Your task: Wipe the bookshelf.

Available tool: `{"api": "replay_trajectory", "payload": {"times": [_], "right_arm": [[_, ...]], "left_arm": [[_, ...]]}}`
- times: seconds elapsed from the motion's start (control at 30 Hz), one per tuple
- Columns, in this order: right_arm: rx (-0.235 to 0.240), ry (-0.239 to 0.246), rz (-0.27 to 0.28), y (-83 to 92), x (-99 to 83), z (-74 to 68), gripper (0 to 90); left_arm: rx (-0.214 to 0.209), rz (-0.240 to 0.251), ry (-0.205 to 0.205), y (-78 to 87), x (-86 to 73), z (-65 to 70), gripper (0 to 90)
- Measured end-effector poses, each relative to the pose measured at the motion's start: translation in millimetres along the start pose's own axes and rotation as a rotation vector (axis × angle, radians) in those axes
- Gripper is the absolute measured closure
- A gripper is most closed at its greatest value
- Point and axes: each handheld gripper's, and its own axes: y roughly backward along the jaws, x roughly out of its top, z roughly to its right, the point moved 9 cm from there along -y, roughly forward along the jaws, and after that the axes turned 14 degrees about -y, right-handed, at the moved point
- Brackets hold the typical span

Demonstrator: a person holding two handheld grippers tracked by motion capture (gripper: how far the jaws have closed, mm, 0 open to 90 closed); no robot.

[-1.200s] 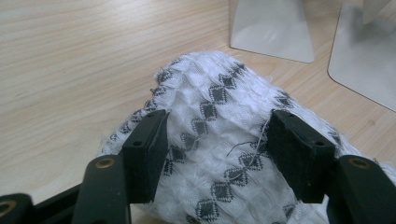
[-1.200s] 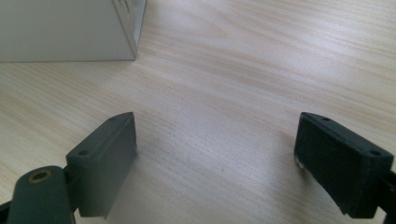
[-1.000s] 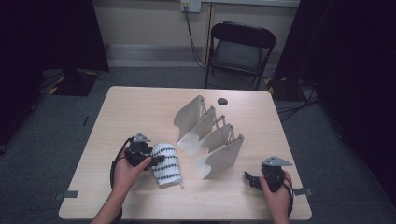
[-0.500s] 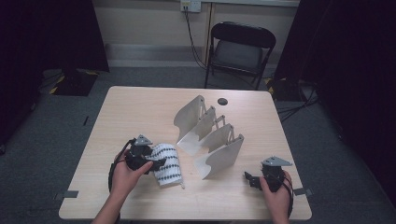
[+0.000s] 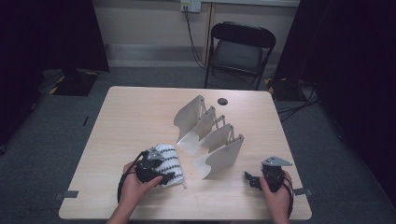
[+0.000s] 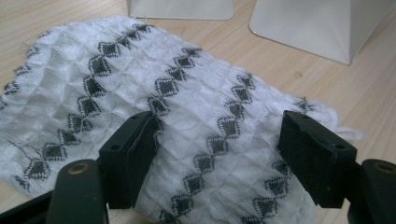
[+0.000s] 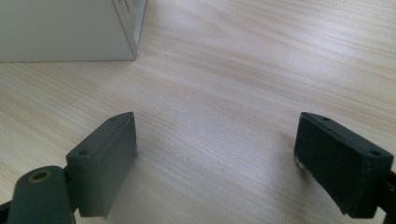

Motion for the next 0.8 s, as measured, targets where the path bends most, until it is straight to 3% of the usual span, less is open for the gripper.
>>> {"api": "replay_trajectory", "payload": {"times": [0.2,0.8], "right_arm": [[0.0,0.0,0.0,0.0,0.0,0.0,12.5],[0.0,0.0,0.0,0.0,-0.1,0.0,12.5]], "left_arm": [[0.011,-0.017,0.002,4.8,-7.7,-4.9,26.4],[0.039,-0.049,0.072,23.6,-28.5,-28.1,22.9]]}}
